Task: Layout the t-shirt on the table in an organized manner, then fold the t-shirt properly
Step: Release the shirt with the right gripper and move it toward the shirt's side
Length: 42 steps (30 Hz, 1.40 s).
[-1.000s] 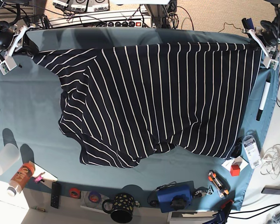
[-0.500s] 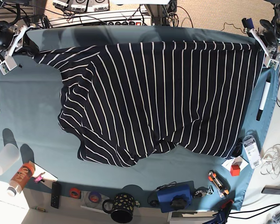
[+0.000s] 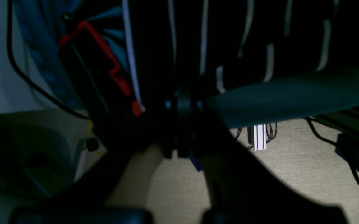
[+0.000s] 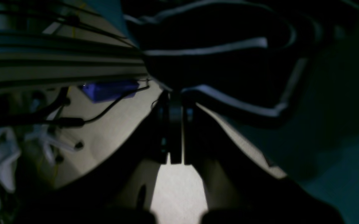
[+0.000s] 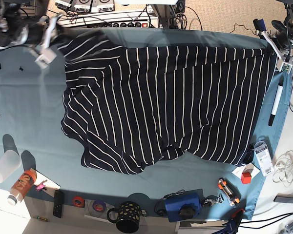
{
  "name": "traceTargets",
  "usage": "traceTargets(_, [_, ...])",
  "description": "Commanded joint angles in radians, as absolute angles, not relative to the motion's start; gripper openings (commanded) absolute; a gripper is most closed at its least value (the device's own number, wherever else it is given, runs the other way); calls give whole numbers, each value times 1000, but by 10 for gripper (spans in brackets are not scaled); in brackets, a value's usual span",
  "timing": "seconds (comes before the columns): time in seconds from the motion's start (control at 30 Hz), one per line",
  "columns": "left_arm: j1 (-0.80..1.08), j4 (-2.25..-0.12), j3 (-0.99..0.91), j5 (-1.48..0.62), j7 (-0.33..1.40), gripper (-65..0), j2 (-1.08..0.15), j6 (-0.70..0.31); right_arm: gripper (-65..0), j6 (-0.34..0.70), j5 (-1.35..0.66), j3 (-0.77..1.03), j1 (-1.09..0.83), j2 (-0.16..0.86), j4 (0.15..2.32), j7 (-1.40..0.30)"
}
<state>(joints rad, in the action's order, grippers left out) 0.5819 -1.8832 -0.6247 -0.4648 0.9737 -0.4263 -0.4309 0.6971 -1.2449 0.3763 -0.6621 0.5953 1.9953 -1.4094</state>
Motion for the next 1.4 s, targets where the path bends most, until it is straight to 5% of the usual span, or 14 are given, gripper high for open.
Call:
traceTargets(0.0, [584,-1895,-639,-422,949,-650,-449,-408,-650,698,-1252,377,-662,612,2006,-1396])
traceTargets(0.1, [584,-1895,-639,-422,949,-650,-449,-408,-623,698,-1252,374,-662,614,2006,-1396])
traceTargets(0.23, [584,-1895,-639,-422,945,-650,-450,-408,-459,698,-1257,374,-668,643,2006,-1396])
traceTargets(0.43, [585,-1895,-639,-422,942,-650,-449,-408,-459,698,-1405,386,-667,740,2006,-1396])
traceTargets(0.77, [584,-1895,-639,-422,942,-650,-449,-408,-460,698,-1476,592,-667,748,2006,-1396])
traceTargets(0.93, [584,-1895,-639,-422,942,-459,-449,-408,-459,698,-1484,672,-660,748,2008,-1396])
traceTargets(1.07, [584,-1895,-639,-422,941,-430,-449,-361,-459,698,-1484,751,-589,722,2008,-1396])
traceTargets(1.37, [579,-1895,-639,-419,941,-430,-449,-299,-460,698,-1118,689,-368,664,1844,-1354])
